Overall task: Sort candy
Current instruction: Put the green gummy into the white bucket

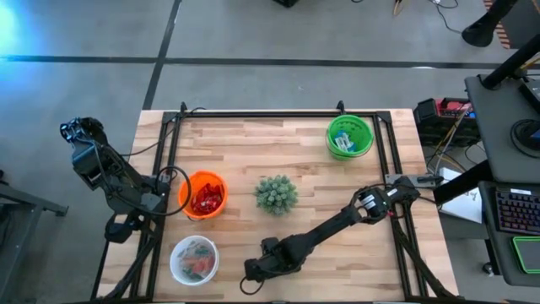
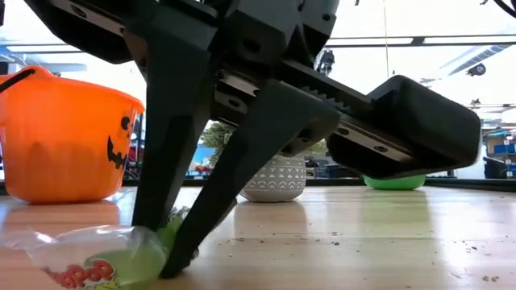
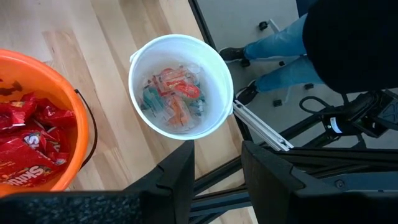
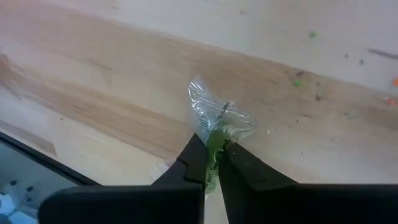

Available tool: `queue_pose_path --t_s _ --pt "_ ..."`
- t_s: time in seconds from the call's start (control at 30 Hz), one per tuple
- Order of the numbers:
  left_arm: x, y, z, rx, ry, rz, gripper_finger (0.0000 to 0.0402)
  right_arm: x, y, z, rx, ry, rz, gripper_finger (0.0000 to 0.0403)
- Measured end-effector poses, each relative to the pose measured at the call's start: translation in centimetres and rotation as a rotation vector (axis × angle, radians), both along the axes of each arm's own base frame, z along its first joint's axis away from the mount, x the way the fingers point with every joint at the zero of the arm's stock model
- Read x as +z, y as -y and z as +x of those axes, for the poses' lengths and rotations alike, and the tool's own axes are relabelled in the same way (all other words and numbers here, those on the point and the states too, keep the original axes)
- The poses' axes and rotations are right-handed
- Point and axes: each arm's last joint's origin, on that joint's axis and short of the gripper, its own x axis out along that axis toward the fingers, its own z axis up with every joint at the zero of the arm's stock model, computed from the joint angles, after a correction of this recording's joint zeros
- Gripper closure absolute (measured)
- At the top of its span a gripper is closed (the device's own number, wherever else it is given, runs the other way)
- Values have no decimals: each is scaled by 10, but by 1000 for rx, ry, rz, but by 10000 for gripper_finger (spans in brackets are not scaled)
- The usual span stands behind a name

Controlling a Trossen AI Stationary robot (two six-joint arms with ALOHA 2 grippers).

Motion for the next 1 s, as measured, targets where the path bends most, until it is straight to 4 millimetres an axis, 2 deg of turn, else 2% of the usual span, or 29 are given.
queue_pose_path --t_s 0.27,0.4,0.7,1.0 --pt "0 0 3 54 54 37 287 32 -5 15 114 145 -76 391" --pt "0 3 8 87 86 52 287 65 -5 27 157 296 -146 391" --pt "5 23 28 106 158 -46 287 124 5 41 301 541 -274 391" --pt "4 47 52 106 217 -109 287 159 24 38 395 627 -356 391"
